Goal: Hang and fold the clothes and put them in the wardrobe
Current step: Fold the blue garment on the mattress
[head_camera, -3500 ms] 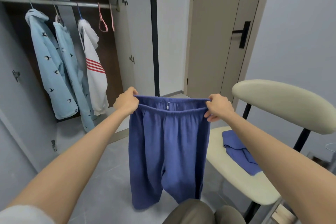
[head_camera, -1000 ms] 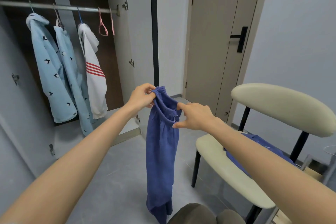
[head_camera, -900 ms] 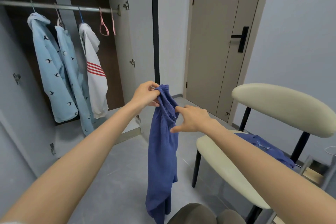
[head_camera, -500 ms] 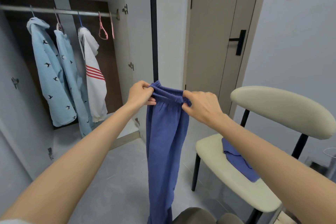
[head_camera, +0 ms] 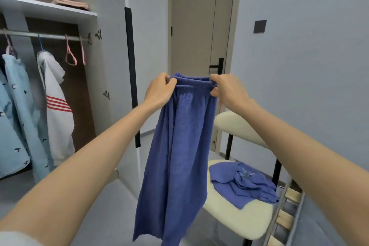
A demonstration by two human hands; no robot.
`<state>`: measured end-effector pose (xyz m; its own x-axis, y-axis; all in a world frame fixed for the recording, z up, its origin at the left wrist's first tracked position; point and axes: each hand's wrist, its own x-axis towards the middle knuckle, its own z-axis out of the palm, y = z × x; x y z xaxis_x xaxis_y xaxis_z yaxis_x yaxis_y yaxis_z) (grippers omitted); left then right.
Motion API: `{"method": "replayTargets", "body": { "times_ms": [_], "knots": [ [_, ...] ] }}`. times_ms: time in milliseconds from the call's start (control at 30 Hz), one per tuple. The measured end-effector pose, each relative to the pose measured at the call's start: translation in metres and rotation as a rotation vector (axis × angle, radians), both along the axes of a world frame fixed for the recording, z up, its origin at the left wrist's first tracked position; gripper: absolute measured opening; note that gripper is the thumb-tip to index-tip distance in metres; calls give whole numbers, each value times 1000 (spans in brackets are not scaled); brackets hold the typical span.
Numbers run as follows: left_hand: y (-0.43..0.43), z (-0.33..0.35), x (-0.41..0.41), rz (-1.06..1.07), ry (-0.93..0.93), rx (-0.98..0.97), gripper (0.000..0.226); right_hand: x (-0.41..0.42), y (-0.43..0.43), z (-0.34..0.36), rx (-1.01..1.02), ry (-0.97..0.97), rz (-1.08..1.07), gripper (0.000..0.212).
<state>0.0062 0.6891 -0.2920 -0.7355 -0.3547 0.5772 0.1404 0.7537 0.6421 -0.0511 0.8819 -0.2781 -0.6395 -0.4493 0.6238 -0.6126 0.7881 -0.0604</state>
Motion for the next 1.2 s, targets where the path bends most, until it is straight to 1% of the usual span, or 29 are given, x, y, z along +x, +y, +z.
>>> {"method": "replayTargets", "body": {
  "times_ms": [100, 167, 300, 367, 467, 600, 667, 867, 1033, 1200],
  "knots": [
    [31, 5, -7, -98, -24, 18, 22, -3, 30, -1, -135, -62, -17, 11],
    [54, 5, -11, -217, -75, 94, 18, -7, 53, -5, -184, -101, -78, 16],
    [101, -6, -21, -370, -171, 117, 15, -12, 103, -22, -372, -386, -20, 20],
    [130, -15, -26, -441, -203, 121, 15, -14, 132, -34, -444, -457, -25, 18],
    [181, -32, -32, -540, -238, 186, 15, -11, 181, -53, -523, -477, -82, 18],
    [258, -54, -35, -702, -334, 372, 11, 0, 254, -77, -667, -491, -170, 16],
    [300, -66, -33, -798, -379, 432, 9, 8, 292, -90, -721, -490, -220, 17],
    [418, -102, -15, -988, -536, 419, 8, 46, 400, -131, -857, -507, -363, 20],
    [519, -131, 8, -1149, -636, 465, 6, 88, 493, -169, -981, -488, -481, 19],
    [610, -157, 38, -1272, -736, 506, 13, 135, 571, -192, -1169, -418, -610, 36]
  ]
}}
